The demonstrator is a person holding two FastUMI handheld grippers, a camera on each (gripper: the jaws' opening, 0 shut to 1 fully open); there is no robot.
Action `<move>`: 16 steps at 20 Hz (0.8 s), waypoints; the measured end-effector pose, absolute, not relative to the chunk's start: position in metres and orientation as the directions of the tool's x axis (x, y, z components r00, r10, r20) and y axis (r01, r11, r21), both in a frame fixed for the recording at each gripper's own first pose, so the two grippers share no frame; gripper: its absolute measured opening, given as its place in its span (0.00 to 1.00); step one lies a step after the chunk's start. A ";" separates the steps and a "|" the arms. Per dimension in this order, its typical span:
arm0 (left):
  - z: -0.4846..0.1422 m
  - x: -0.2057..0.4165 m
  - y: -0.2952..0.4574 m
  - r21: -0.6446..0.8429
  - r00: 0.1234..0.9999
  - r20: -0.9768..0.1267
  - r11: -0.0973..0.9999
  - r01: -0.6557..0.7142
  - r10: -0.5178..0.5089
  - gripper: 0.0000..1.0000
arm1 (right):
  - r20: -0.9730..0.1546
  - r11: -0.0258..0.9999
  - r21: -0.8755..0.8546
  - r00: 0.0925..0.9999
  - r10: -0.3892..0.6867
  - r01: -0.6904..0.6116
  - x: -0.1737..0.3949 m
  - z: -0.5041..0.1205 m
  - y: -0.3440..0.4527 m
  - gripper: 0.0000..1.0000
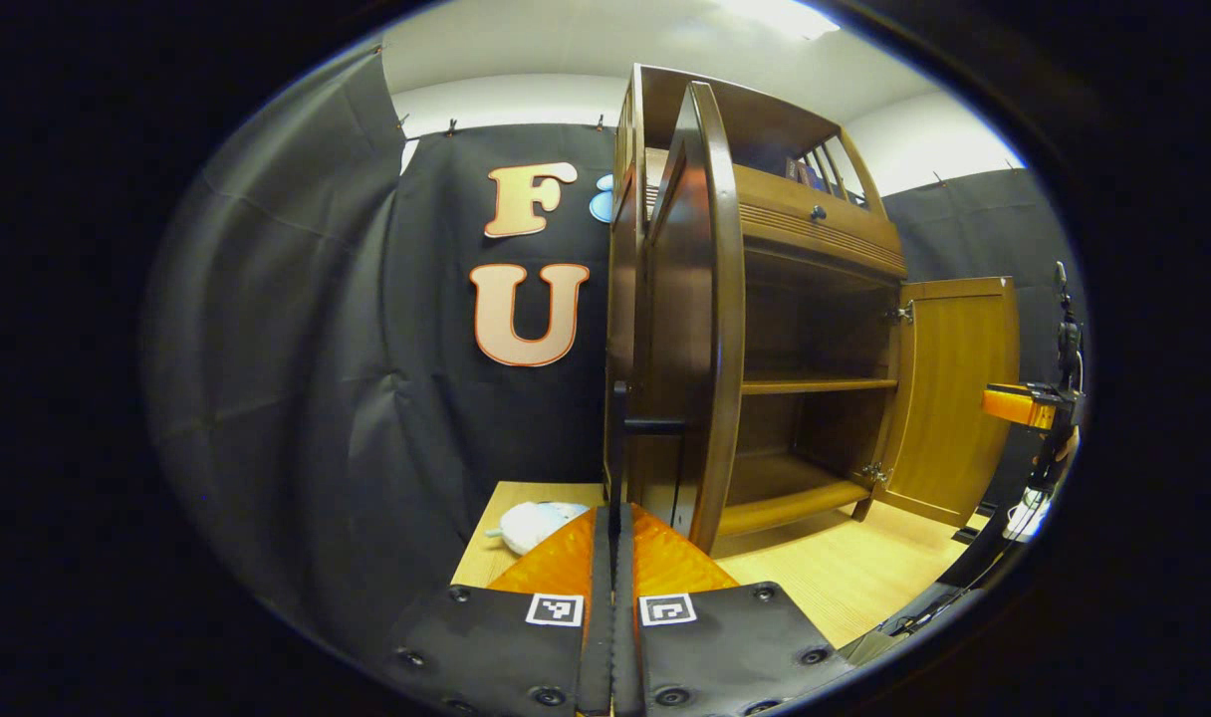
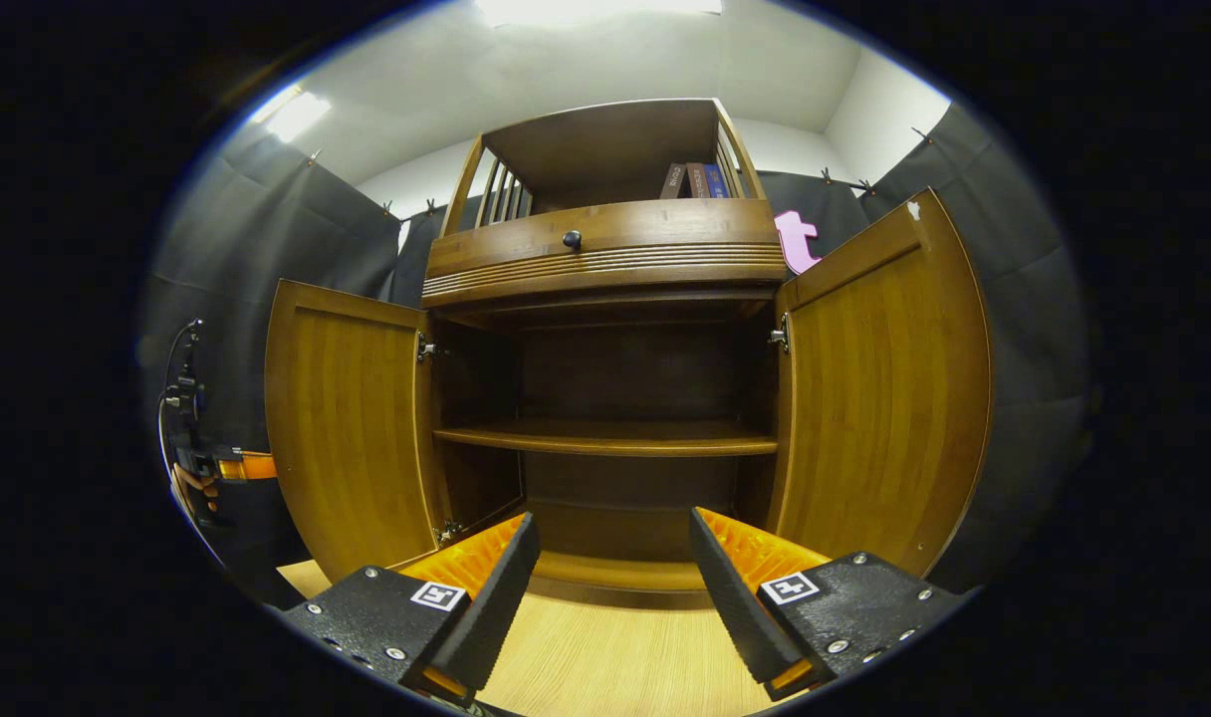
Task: Open the right door of the double-door shoe cabinet with the right hand, and open the left door with the left hand.
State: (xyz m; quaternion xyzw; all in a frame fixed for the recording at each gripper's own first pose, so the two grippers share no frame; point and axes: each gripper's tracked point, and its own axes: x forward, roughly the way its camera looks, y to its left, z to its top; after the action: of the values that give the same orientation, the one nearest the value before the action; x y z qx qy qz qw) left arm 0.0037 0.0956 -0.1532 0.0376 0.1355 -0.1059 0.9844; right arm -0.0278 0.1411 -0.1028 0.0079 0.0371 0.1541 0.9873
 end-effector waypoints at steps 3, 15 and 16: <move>-0.136 -0.019 0.104 0.057 0.955 -0.267 0.987 0.147 -0.127 0.03 | -0.065 0.953 0.020 0.951 0.302 -0.301 -0.028 -0.098 0.136 0.98; -0.043 -0.051 0.020 0.037 0.986 -0.117 0.991 0.126 -0.121 0.14 | -0.022 0.972 -0.018 0.972 0.235 -0.236 -0.014 -0.061 0.094 0.98; -0.044 -0.046 0.017 0.046 0.985 -0.124 0.991 0.125 -0.119 0.27 | -0.017 0.974 -0.022 0.974 0.226 -0.227 -0.014 -0.057 0.088 0.98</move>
State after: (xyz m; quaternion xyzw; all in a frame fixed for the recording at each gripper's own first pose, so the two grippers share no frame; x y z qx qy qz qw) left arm -0.0458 0.0171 -0.0439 0.0266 0.0608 -0.0614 0.9959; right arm -0.0139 0.0883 -0.0569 -0.0119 0.0073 0.1140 0.9934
